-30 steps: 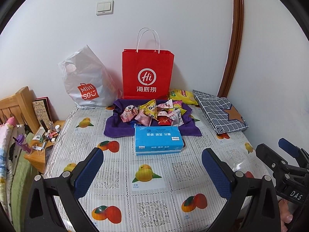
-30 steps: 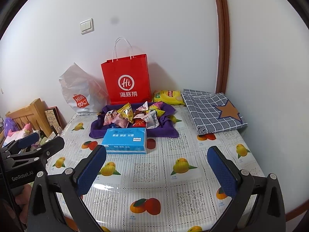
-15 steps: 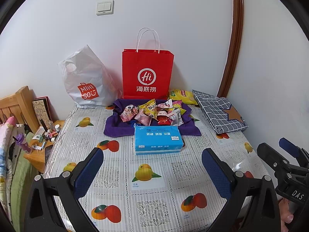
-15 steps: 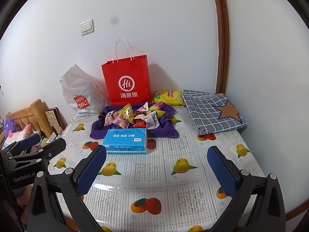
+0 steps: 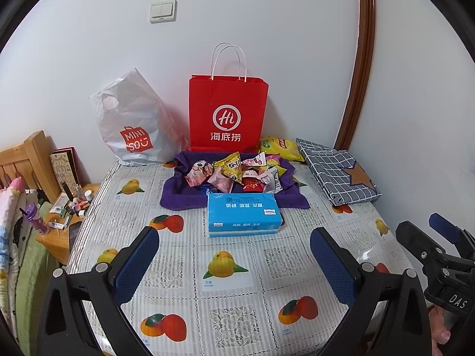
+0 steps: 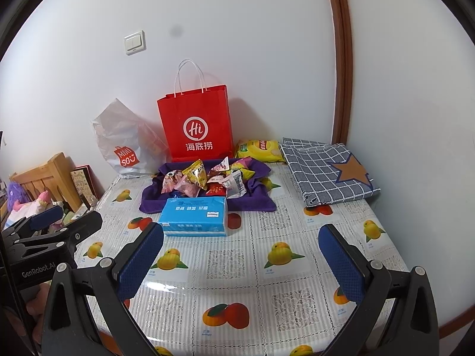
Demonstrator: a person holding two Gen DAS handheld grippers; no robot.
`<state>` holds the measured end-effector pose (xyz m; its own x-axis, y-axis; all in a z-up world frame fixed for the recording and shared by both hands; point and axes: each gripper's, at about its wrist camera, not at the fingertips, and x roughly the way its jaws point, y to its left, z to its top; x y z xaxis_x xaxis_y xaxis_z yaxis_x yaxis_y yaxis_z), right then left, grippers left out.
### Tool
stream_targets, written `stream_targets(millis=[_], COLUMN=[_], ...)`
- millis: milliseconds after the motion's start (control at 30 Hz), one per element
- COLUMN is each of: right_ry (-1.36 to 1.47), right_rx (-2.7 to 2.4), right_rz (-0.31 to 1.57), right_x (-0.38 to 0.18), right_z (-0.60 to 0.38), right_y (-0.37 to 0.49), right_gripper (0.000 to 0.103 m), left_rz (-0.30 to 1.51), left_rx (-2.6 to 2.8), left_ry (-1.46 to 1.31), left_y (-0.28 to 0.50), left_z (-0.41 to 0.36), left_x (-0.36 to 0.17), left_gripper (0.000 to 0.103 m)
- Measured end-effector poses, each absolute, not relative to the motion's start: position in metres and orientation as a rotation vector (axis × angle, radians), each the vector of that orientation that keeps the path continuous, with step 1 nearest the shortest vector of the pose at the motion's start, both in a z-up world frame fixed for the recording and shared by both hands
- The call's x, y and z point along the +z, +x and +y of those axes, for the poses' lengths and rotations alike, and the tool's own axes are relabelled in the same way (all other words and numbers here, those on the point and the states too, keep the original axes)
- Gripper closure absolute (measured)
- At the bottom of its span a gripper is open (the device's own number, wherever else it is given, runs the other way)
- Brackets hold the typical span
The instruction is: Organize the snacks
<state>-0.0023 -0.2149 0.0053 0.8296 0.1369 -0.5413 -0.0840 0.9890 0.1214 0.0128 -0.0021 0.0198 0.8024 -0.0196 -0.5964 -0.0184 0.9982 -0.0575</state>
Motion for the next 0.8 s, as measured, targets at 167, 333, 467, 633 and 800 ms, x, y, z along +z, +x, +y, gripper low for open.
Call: stream_targets(millis=[167, 333, 467, 633, 800], right_ry=[0.094, 0.096, 0.096, 0.097, 0.096], right_rx=[0.118, 0.118, 0.117, 0.118, 0.118], right_rz=[0.580, 0.581, 0.582, 0.581, 0.580], right_x=[0.0060, 0.0058, 0.0058, 0.0057, 0.0058], right_z=[-0.2135, -0.2130, -0.2128, -0.2128, -0.2125], right_y=[-0.0032, -0.0038, -0.0038, -0.0040, -0.0043], right_gripper=[0.000, 0.000, 0.000, 0.000, 0.000], left_rz=[0.639, 0.638, 0.637, 0.637, 0.629], left_rx=[-0.002, 0.005, 0.005, 0.005, 0.011], left_ry=[-0.061, -0.062, -0.063, -0.062, -0.058], left_y=[0.0131, 0.0110, 0.0105, 0.0102, 0.0090], left_z=[-0.0014, -0.0015, -0.0009, -0.0009, -0.0005], left_x=[0.0200, 0.0184, 0.0184, 0.0183, 0.0189], left_gripper=[0.000, 0.000, 0.000, 0.000, 0.000])
